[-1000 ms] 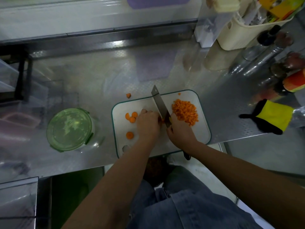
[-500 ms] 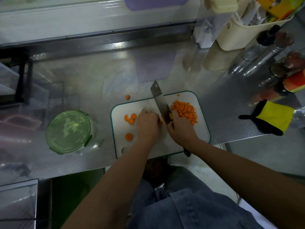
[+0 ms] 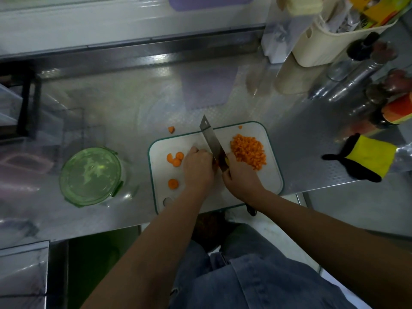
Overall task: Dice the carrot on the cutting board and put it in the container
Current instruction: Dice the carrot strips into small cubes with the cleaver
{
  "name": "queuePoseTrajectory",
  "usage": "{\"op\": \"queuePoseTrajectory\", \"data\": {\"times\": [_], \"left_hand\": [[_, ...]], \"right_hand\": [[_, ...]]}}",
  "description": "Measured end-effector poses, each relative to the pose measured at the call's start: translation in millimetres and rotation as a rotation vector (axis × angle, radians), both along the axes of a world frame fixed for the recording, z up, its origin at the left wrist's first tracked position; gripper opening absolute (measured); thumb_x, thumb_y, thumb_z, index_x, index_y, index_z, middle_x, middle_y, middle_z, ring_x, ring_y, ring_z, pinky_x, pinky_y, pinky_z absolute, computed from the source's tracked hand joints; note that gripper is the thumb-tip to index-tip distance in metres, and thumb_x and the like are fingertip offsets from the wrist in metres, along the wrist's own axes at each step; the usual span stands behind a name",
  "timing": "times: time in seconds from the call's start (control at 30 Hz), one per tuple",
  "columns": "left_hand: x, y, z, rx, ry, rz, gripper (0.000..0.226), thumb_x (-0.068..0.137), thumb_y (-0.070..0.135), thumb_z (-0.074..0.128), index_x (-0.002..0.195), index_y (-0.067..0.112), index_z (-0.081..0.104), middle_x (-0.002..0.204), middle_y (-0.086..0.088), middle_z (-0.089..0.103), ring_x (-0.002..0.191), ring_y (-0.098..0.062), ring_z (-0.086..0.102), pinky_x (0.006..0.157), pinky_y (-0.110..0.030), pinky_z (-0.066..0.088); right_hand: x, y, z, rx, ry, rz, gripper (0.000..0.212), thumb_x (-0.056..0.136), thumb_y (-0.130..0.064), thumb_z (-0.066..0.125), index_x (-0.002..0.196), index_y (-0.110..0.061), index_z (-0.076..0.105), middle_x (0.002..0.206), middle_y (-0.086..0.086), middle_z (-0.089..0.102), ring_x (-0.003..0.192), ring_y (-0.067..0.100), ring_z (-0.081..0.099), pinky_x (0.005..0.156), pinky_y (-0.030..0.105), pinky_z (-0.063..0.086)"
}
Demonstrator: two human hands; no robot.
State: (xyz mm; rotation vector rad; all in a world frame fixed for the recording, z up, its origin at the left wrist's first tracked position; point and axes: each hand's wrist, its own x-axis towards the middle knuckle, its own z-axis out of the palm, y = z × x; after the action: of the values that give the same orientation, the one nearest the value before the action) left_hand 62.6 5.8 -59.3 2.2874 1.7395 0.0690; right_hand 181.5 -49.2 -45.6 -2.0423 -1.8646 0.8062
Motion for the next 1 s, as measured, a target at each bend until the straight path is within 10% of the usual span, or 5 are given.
{"op": "queuePoseTrajectory", "data": {"times": [0.77, 1.0], "left_hand": [[-51, -18, 0, 0.043, -0.134, 0.001, 0.036, 0.071, 0.032, 0.072, 0.102, 0.016, 0.066, 0.098, -0.006, 0.060, 0.100, -0.028, 0.050, 0.083, -0.034, 0.038], [-54, -21, -1, 0.037, -0.106, -0.009, 0.026, 0.073, 0.025, 0.075, 0.095, 0.013, 0.071, 0.093, -0.010, 0.061, 0.094, -0.030, 0.055, 0.076, -0.037, 0.043]], "right_hand": [[-1, -8, -1, -0.012, 0.015, -0.078, 0.042, 0.092, -0.015, 0.048, 0.132, -0.004, 0.039, 0.069, 0.006, 0.054, 0.060, 0.026, 0.054, 0.049, 0.031, 0.035], [10, -8, -3, 0.030, 0.050, -0.148, 0.019, 0.093, -0.013, 0.049, 0.107, 0.000, 0.045, 0.059, 0.002, 0.044, 0.054, 0.028, 0.050, 0.048, 0.042, 0.039]]}}
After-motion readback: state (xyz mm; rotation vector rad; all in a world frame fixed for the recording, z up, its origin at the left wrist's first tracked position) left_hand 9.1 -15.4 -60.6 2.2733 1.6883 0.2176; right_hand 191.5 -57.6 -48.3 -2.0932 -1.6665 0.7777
